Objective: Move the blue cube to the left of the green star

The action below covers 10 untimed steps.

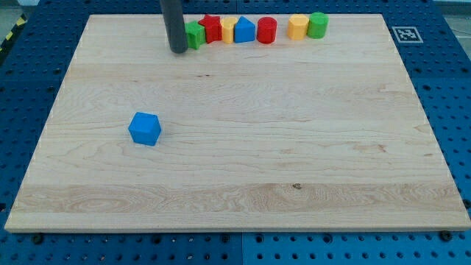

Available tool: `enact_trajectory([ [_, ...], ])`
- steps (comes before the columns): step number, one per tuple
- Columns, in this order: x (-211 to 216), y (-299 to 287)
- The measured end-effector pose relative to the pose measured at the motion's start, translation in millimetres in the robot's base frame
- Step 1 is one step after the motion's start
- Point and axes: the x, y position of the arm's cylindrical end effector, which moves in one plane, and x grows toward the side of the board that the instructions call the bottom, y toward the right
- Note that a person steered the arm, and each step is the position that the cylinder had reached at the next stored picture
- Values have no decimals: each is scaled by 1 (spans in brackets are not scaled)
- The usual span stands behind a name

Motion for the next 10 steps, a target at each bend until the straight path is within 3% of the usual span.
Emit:
enact_trajectory([
  [2,-10,1],
  [3,13,-18],
  [4,51,11],
  [5,141,57],
  [6,227,58],
  [7,266,40],
  [8,285,40],
  [10,281,16],
])
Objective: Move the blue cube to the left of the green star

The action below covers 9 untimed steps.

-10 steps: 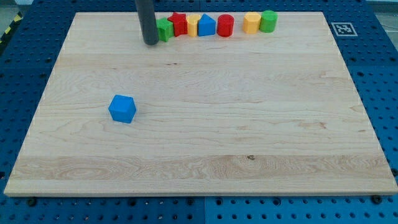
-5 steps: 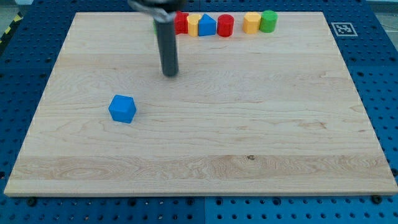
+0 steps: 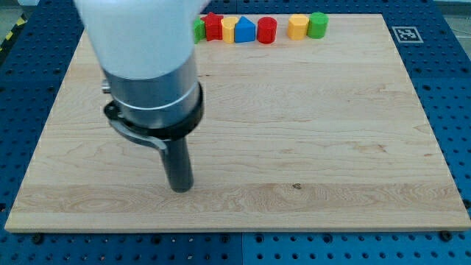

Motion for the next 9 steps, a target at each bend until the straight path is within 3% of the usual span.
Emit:
enact_trajectory([
  [2,-89,-45],
  [3,-109,-61],
  [6,-84,-63],
  [7,-89,-91],
  [9,-142,-117],
])
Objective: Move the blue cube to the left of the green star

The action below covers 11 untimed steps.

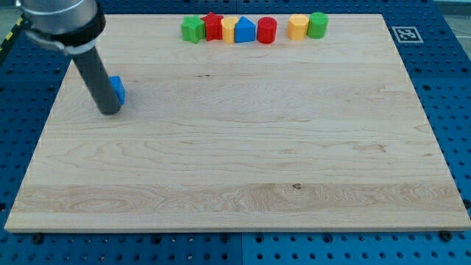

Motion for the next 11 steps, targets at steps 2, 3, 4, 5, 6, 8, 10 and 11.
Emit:
enact_trajectory([
  [2,-34,2],
  [3,-25,2],
  [4,-48,-6],
  [5,-90,-9],
  [6,-126,-9],
  [8,-119,-9],
  [10,-117,-80],
  [11,-143,-100],
])
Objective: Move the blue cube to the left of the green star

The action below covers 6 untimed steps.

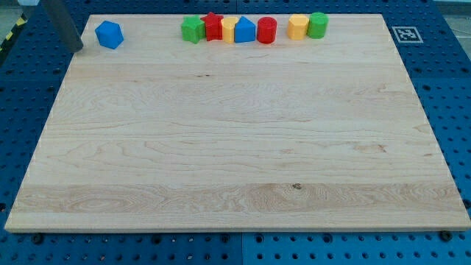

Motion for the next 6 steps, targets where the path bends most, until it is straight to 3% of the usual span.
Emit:
enact_trajectory([
  [5,-27,104],
  [6,-30,87],
])
